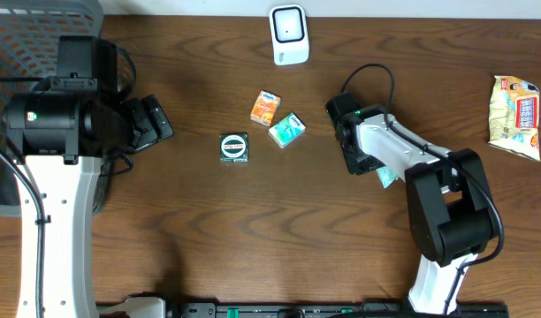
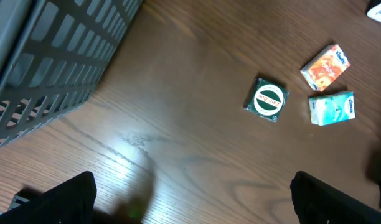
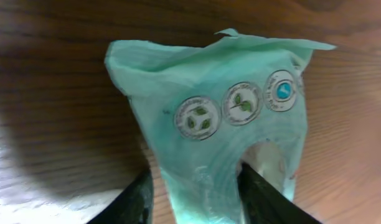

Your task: Scan the item barcode

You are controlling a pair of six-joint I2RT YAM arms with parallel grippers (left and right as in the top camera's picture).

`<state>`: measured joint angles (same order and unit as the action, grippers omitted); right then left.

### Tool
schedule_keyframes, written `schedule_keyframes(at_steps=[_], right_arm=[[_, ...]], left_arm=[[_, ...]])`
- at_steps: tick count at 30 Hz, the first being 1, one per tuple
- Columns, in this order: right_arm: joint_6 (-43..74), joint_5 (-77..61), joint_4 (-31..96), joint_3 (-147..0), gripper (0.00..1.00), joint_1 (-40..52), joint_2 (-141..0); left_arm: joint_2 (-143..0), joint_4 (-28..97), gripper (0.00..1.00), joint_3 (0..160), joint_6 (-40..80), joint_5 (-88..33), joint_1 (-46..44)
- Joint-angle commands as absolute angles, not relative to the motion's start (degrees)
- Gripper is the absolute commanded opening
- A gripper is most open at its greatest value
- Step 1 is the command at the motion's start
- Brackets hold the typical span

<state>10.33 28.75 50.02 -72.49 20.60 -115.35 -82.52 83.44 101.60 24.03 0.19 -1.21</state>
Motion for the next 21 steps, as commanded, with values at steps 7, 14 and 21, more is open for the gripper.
schedule_keyframes(at_steps=[7, 14, 21], right_arm=[[10.15, 17.26, 50.22, -72.34, 0.01, 20.25, -119.61], [5.34, -5.54, 59.18, -81.47, 0.01, 16.27, -118.48], [-9.39, -47.64, 69.8, -90.76, 0.01, 9.43, -118.06]], left_arm=[[-82.72, 83.53, 0.98, 101.49, 24.27, 0.67, -0.93], [-82.72, 83.53, 0.98, 101.49, 24.27, 0.67, -0.93], [-82.72, 83.53, 0.98, 101.49, 24.27, 0.67, -0.93]])
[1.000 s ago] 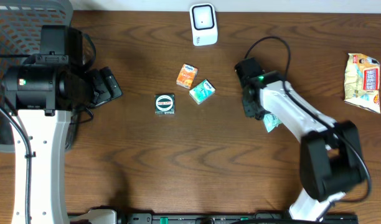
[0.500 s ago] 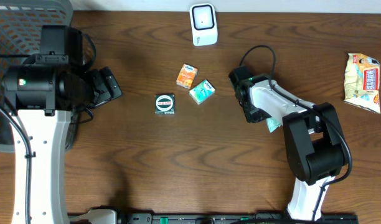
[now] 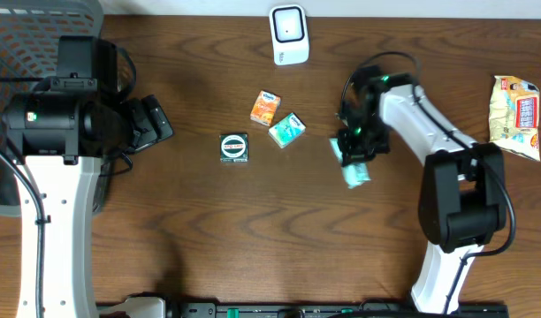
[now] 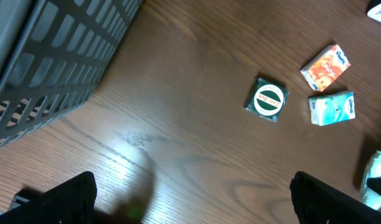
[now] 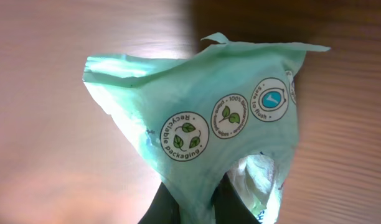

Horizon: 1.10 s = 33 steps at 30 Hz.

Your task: Scan the item barcode

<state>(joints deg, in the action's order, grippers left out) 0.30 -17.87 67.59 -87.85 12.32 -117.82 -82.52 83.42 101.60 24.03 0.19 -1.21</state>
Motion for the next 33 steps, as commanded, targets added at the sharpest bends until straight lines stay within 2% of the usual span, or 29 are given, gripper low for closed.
schedule_keyframes(at_steps=[1, 6, 12, 27, 33], right_arm=[[-11.6, -53.08, 71.0, -90.87, 0.01, 8.49, -118.06], [-29.52, -71.05, 83.05, -90.67, 0.01, 5.54, -118.06], [-44.8, -72.79, 97.6, -90.67, 0.01, 6.31, -118.06], [-43.81, -70.7, 97.54, -89.93, 0.01, 12.12, -117.97], [-49.78, -68.01, 97.54, -89.93, 0.01, 16.03, -117.97]], left_arm=[[-82.72, 83.53, 0.98, 101.49, 24.27, 0.67, -0.93], [-82.72, 83.53, 0.98, 101.49, 24.27, 0.67, -0.93], [-82.72, 83.53, 0.98, 101.49, 24.27, 0.67, -0.93], [-82.72, 83.53, 0.97, 101.49, 24.27, 0.67, -0.93], [-82.72, 83.53, 0.97, 101.49, 24.27, 0.67, -0.93]])
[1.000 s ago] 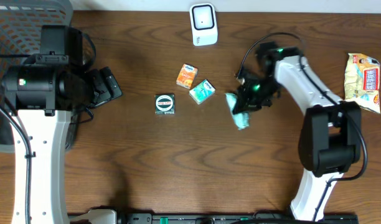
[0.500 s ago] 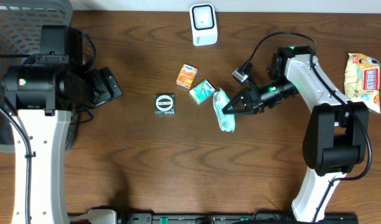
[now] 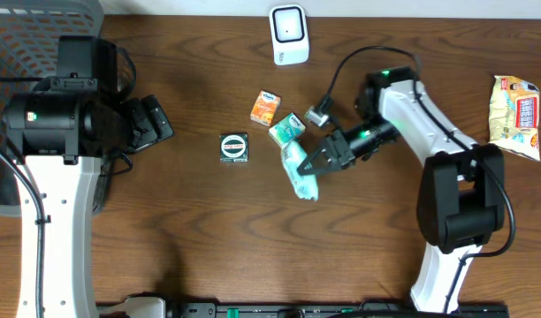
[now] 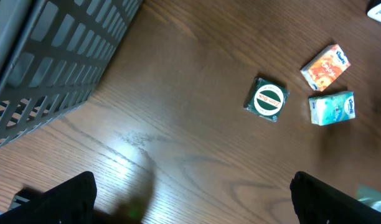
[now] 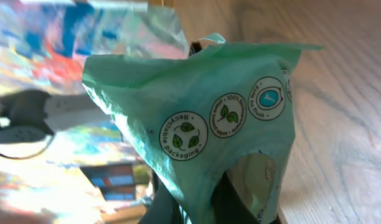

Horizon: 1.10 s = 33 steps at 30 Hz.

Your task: Scan the item barcode

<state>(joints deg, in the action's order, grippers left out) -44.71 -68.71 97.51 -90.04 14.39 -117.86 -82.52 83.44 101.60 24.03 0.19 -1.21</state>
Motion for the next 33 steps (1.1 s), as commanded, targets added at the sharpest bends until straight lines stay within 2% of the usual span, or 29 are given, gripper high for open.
schedule_keyframes(at_steps=[1, 27, 30, 33], right_arm=[[-50.46, -67.51, 97.54, -89.93, 0.01, 16.56, -117.97], [-52.29, -60.88, 96.12, -89.93, 0.01, 18.11, -117.97], [-47.62, -58.98, 92.66, -89.93, 0.01, 18.24, -117.97], [-33.36, -51.55, 84.82, -89.93, 0.01, 18.59, -117.97]], left_arm=[[-82.72, 83.53, 0.98, 101.49, 24.27, 0.67, -0.93], [-82.72, 83.53, 0.98, 101.49, 24.27, 0.67, -0.93], [-82.72, 83.53, 0.98, 101.49, 24.27, 0.67, -0.93], [-82.72, 83.53, 0.98, 101.49, 24.27, 0.67, -0.93]])
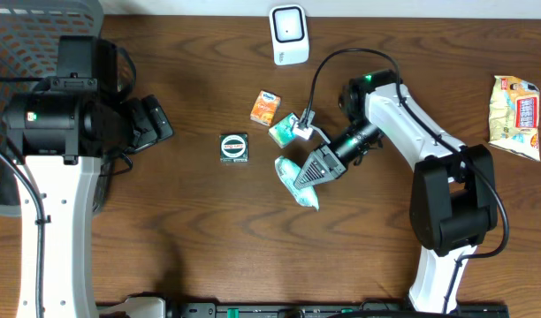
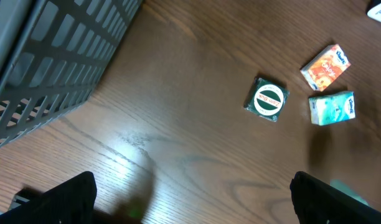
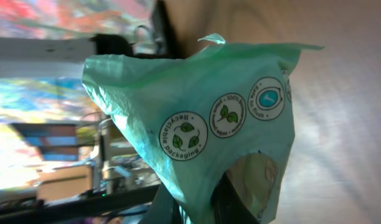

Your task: Scan the item barcode

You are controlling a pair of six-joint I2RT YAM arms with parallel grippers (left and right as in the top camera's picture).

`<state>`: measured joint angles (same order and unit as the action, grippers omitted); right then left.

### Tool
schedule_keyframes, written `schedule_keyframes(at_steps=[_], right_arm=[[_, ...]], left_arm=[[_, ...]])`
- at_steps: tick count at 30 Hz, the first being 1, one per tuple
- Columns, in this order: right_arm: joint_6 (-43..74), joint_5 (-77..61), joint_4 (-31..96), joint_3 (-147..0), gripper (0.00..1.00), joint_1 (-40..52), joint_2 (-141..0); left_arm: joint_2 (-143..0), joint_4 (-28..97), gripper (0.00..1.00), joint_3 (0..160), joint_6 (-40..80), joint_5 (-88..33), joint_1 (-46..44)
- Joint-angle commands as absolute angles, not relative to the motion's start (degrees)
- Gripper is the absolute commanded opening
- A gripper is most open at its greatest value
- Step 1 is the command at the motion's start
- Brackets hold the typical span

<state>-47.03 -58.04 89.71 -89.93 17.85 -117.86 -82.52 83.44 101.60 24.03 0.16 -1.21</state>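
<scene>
My right gripper (image 1: pixel 316 168) is shut on a mint-green soft packet (image 1: pixel 297 179), held above the table's middle, tipped sideways toward the left. In the right wrist view the packet (image 3: pixel 203 118) fills the frame, showing three round printed seals; no barcode shows. The white barcode scanner (image 1: pixel 288 34) stands at the table's far edge. My left gripper (image 2: pixel 190 205) stays open near the basket, nothing between its fingers (image 2: pixel 60 199).
An orange small box (image 1: pixel 265 107), a teal small box (image 1: pixel 287 129) and a dark green square packet (image 1: pixel 234 147) lie left of the packet. A yellow snack bag (image 1: pixel 514 116) lies far right. A grey basket (image 1: pixel 32 35) sits at the far left.
My right gripper with the green packet has shifted slightly left and nearer, and the wrist has turned further. The left arm has not moved.
My right gripper was shut on the green packet lying on the table at right centre. Then the packet hung lifted there. Later it was held out sideways toward the middle, and now it sits a little further left below the teal box.
</scene>
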Motion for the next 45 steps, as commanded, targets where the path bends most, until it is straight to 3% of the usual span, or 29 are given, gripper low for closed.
schedule_keyframes(at_steps=[1, 4, 7, 13, 16, 17, 21, 23, 30, 38, 45], right_arm=[[-24.97, -45.89, 80.75, -89.93, 0.01, 18.79, -117.97], [-7.18, -28.6, 73.97, -89.93, 0.01, 19.59, -117.97], [3.38, -14.35, 72.07, -89.93, 0.01, 20.69, -117.97], [15.9, 3.79, 71.72, -89.93, 0.01, 24.01, -117.97], [17.58, 5.93, 70.65, -89.73, 0.04, 26.28, -117.97], [17.61, 5.89, 69.6, -89.47, 0.1, 27.05, -117.97], [18.28, 5.76, 66.52, -88.79, 0.66, 29.52, -117.99], [18.28, 5.61, 65.56, -88.79, 0.75, 30.13, -117.99], [18.39, 3.75, 65.54, -88.82, 0.68, 27.49, -117.97], [6.39, -18.24, 65.63, -88.82, 0.64, 17.17, -117.97], [3.31, -23.27, 65.47, -87.5, 0.61, 13.32, -117.99]], left_arm=[[-82.72, 83.53, 0.97, 101.49, 24.27, 0.67, -0.93], [-82.72, 83.53, 0.98, 101.49, 24.27, 0.67, -0.93], [-82.72, 83.53, 0.98, 101.49, 24.27, 0.67, -0.93], [-82.72, 83.53, 0.98, 101.49, 24.27, 0.67, -0.93], [-82.72, 83.53, 0.98, 101.49, 24.27, 0.67, -0.93], [-82.72, 83.53, 0.98, 101.49, 24.27, 0.67, -0.93], [-82.72, 83.53, 0.98, 101.49, 24.27, 0.67, -0.93], [-82.72, 83.53, 0.97, 101.49, 24.27, 0.67, -0.93], [-82.72, 83.53, 0.98, 101.49, 24.27, 0.67, -0.93], [-82.72, 83.53, 0.98, 101.49, 24.27, 0.67, -0.93], [-82.72, 83.53, 0.98, 101.49, 24.27, 0.67, -0.93]])
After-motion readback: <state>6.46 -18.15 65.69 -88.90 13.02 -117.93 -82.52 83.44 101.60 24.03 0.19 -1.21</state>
